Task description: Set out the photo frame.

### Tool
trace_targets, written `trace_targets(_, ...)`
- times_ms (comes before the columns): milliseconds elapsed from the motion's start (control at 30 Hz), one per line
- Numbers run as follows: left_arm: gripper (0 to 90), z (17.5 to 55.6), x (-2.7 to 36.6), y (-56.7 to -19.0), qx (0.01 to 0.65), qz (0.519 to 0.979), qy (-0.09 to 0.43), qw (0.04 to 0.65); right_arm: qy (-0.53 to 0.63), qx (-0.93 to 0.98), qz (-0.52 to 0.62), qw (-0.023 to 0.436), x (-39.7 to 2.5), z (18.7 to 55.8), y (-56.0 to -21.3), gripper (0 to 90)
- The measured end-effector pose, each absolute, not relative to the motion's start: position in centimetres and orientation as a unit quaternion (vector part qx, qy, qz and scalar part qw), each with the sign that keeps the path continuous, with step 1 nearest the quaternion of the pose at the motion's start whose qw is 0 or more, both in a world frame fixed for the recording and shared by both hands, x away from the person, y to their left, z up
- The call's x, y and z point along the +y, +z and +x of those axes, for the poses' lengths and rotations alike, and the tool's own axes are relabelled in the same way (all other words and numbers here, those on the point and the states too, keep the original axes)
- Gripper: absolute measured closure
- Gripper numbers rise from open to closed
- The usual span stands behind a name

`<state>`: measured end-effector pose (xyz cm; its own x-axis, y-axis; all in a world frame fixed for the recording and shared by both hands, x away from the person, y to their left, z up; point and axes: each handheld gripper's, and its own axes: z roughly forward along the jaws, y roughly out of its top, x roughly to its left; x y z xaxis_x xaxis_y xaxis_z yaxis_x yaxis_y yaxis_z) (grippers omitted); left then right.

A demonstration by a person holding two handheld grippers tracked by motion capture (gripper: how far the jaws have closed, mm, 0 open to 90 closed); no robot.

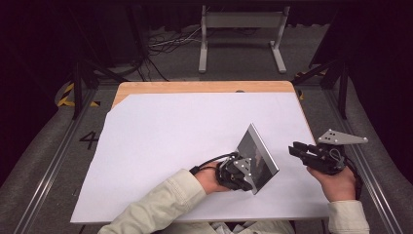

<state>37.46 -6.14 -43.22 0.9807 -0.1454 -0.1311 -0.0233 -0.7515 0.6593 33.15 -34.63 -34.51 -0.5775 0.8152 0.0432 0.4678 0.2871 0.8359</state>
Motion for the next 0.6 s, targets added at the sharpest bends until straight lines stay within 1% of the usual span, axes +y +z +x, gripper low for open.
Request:
trace_targets(267,87.5,38.4,-3.6,-42.8,-0.011,0.928,-0.082,0.363,0.437,0.776,0.414,0.187,-34.3,33.6,-34.0,63.9)
trace_targets(600,84.4,39.1,-1.0,-42.2,0.022,0.923,-0.065,0.379,0.444,0.776,0.411,0.177,-33.8,33.8,-33.0,64.1)
